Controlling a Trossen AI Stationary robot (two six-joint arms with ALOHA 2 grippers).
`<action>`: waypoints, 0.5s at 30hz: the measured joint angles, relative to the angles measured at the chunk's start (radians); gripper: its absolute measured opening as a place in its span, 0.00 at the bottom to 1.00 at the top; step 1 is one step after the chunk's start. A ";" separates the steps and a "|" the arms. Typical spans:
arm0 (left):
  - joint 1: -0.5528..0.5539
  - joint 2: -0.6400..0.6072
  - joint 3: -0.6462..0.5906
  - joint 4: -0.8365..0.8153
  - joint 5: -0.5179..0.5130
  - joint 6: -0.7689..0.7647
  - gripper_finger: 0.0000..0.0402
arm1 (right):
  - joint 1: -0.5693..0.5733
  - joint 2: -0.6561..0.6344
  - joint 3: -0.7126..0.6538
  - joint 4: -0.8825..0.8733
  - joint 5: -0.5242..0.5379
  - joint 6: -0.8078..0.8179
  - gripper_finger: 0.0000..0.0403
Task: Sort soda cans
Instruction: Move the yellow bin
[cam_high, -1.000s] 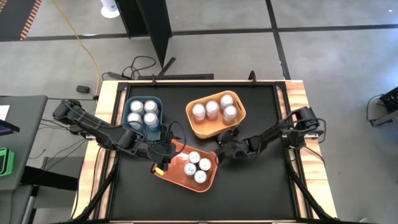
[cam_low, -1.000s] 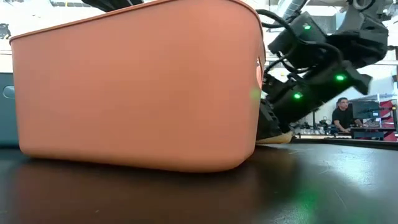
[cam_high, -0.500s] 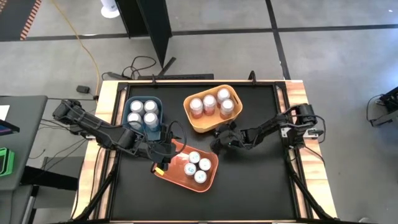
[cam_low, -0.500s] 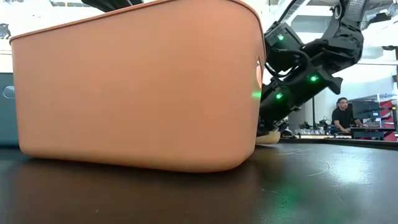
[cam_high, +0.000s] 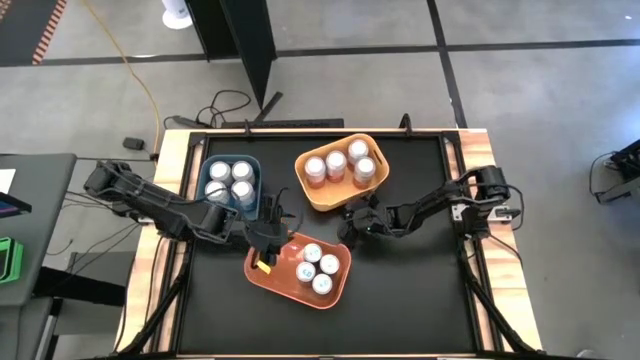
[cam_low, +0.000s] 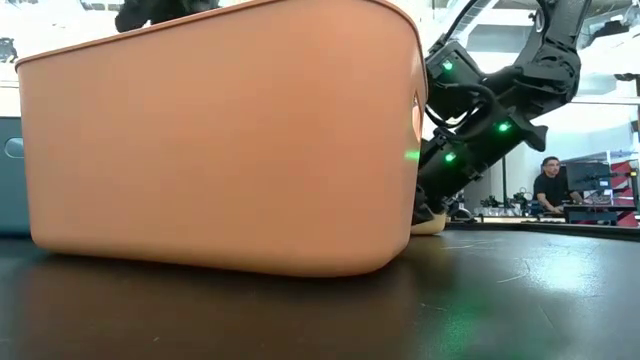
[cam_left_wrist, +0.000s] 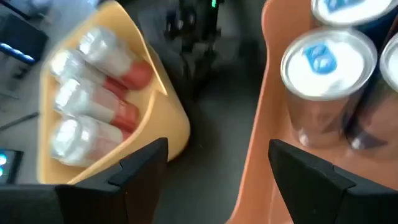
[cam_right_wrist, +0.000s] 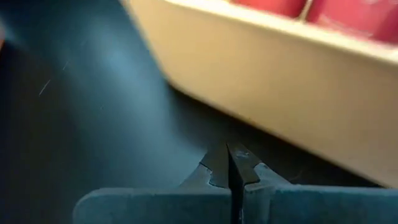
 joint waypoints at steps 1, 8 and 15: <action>0.016 0.000 -0.007 0.001 0.026 0.002 0.68 | 0.009 0.000 0.000 -0.008 -0.001 -0.003 0.01; 0.134 0.003 -0.010 0.050 0.167 0.029 0.63 | 0.066 -0.016 0.000 -0.062 -0.001 -0.060 0.01; 0.259 0.003 -0.009 0.107 0.326 0.065 0.54 | 0.106 -0.109 0.000 -0.162 -0.009 -0.116 0.01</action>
